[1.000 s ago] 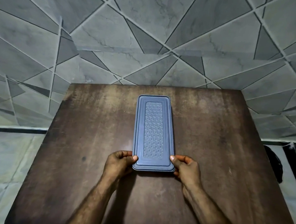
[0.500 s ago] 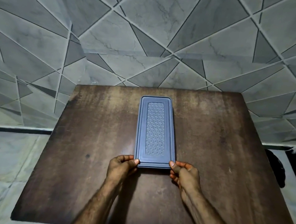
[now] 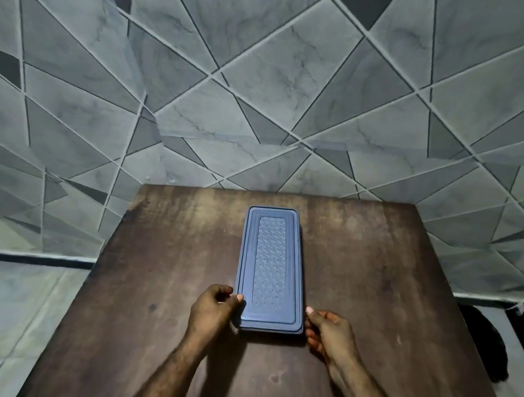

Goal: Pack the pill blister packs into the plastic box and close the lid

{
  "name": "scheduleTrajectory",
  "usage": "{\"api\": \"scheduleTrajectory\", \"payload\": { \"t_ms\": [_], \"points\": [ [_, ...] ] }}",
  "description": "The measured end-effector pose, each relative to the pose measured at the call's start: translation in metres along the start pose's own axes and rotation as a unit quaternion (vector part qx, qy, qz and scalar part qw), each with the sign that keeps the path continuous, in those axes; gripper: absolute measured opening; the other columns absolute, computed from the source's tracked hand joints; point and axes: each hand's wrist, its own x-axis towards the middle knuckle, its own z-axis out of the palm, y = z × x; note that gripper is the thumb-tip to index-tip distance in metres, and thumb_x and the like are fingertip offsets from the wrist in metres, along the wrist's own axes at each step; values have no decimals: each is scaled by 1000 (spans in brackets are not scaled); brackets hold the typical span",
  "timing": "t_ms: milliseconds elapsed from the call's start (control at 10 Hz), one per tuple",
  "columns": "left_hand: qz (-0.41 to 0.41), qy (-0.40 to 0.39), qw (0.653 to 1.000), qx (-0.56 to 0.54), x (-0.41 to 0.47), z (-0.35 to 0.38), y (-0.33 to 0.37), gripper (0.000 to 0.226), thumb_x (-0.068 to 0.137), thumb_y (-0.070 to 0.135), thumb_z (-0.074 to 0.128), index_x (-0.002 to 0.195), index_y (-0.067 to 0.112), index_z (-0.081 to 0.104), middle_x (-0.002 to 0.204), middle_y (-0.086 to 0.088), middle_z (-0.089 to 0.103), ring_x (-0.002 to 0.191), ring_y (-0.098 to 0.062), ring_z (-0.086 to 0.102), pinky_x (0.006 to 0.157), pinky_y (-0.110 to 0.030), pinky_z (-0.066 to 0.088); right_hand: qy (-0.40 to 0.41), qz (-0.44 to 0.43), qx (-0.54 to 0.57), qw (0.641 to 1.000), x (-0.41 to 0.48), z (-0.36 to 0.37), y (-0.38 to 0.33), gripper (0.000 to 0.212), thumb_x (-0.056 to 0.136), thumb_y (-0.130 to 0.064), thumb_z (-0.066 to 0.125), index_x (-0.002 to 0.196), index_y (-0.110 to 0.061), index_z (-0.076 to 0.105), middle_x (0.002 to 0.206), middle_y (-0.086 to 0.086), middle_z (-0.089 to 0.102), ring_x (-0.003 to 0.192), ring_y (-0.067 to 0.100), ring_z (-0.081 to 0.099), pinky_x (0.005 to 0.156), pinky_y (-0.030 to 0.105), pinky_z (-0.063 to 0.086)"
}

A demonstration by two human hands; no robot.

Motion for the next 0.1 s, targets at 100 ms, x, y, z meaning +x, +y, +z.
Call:
{"api": "scheduleTrajectory", "payload": {
  "t_ms": [100],
  "points": [
    [55, 20, 998, 31, -1, 2, 30, 35, 82, 29, 75, 113, 14, 67, 102, -2, 70, 98, -18, 66, 89, -29, 51, 1, -31, -6, 1000, 2, 2, -22, 26, 88, -27, 67, 67, -14, 59, 52, 2, 51, 42, 12, 39, 49, 21, 27]
  ]
}}
